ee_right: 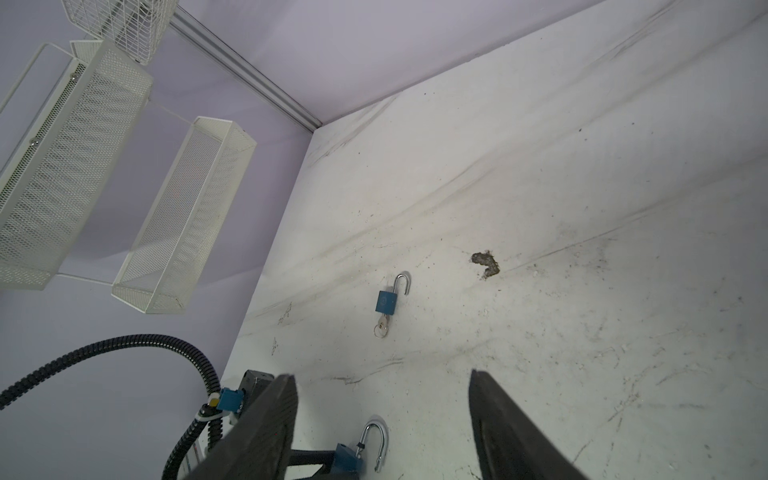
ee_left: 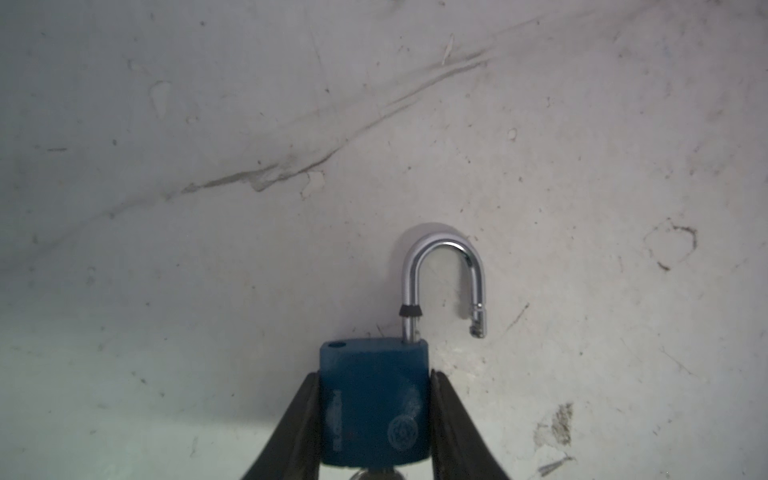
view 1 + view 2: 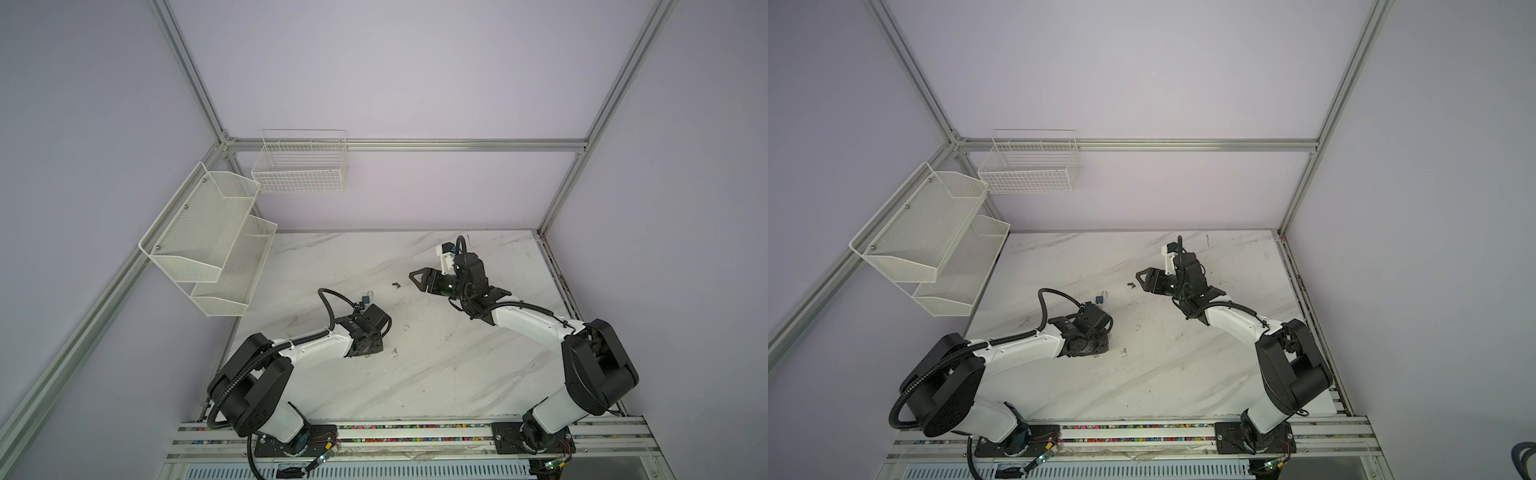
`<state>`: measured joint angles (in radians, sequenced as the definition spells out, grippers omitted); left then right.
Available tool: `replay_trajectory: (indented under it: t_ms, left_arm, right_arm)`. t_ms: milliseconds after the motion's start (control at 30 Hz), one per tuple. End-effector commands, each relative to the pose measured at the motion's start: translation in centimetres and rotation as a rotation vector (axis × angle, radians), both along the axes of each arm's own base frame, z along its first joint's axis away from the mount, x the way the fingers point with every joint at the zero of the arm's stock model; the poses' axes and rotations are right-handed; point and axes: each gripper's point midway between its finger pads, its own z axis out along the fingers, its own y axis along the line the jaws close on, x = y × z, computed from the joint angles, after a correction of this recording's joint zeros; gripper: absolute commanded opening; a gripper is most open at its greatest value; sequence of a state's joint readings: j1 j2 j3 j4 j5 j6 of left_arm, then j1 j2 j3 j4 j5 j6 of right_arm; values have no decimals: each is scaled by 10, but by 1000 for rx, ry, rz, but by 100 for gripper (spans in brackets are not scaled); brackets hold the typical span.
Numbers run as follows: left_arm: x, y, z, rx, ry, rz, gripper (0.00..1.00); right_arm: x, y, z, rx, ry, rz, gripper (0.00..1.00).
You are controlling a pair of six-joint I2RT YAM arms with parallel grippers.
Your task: Unlock with the key
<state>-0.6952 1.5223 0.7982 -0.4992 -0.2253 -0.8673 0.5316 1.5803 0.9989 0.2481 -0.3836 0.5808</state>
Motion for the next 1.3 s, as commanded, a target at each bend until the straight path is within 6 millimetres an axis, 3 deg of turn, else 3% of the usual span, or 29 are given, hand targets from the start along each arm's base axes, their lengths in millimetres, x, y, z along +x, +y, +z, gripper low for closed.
replay_trajectory:
  t_ms: [0, 200, 367, 500, 700, 833, 967, 1033, 1067, 1200, 1267]
  left_arm:
    - [28, -14, 25, -17, -80, -15, 0]
    - [27, -15, 13, 11, -42, -53, 0]
    - [22, -2, 7, 94, -24, -66, 13]
    - [22, 2, 7, 116, -27, -73, 26]
    - [26, -6, 15, 97, -37, -109, 55]
    - [34, -15, 40, 51, -95, -131, 73]
    - [45, -6, 82, 57, -211, -86, 91]
    - [52, 8, 114, 83, -301, -47, 100]
    - [56, 18, 131, 103, -348, -24, 100]
    - [70, 78, 179, 155, -494, 140, 100]
    - [74, 126, 192, 177, -543, 279, 100]
  right_arm:
    - [0, 0, 10, 35, -15, 7, 69]
    - [4, -3, 9, 37, -14, -3, 69]
    - [5, -7, 9, 37, -14, -12, 69]
    - [7, -8, 8, 44, -10, -17, 69]
    - [11, -11, 15, 63, -18, -32, 68]
    - [16, -24, 28, 70, -48, -74, 68]
    - [27, -58, 51, 76, -107, -186, 69]
    - [36, -86, 63, 80, -132, -288, 71]
    - [43, -105, 69, 83, -140, -364, 72]
    - [58, -194, 90, 96, -198, -657, 81]
    - [58, -239, 92, 69, -230, -824, 90]
